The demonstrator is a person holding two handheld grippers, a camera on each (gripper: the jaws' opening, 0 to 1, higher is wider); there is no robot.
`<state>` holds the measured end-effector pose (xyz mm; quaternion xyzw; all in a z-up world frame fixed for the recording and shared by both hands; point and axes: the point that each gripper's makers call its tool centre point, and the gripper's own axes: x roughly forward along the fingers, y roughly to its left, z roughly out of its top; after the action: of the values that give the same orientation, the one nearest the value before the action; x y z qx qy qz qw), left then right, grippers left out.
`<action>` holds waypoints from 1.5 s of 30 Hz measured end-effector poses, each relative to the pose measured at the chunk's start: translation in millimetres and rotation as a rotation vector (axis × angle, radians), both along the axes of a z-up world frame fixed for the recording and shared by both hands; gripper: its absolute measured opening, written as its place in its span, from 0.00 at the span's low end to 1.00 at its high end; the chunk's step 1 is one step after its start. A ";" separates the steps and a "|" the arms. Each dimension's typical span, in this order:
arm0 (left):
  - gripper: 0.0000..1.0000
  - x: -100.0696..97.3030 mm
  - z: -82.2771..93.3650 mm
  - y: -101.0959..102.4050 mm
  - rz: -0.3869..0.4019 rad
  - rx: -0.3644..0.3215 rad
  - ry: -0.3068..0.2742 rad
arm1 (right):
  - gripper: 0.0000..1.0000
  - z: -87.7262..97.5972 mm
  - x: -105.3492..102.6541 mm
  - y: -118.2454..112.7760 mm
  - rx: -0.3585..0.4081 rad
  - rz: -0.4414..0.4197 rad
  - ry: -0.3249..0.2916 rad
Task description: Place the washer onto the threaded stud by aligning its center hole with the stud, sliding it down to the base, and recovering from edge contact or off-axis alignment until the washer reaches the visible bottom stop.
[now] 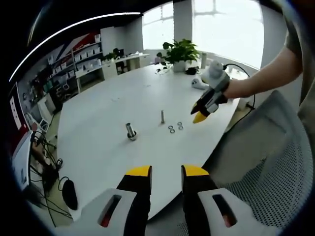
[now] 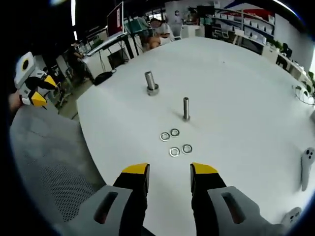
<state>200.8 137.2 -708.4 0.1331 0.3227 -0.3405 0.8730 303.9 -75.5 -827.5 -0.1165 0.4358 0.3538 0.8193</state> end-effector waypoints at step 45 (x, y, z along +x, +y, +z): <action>0.20 -2.2 -2.6 0.6 -0.005 -0.010 0.020 | 0.19 -48.9 20.4 24.4 -0.244 0.251 0.086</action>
<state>198.6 137.8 -711.0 0.1260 0.3293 -0.3457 0.8696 324.3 -51.1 -876.5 -0.2530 0.4923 0.4026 0.7291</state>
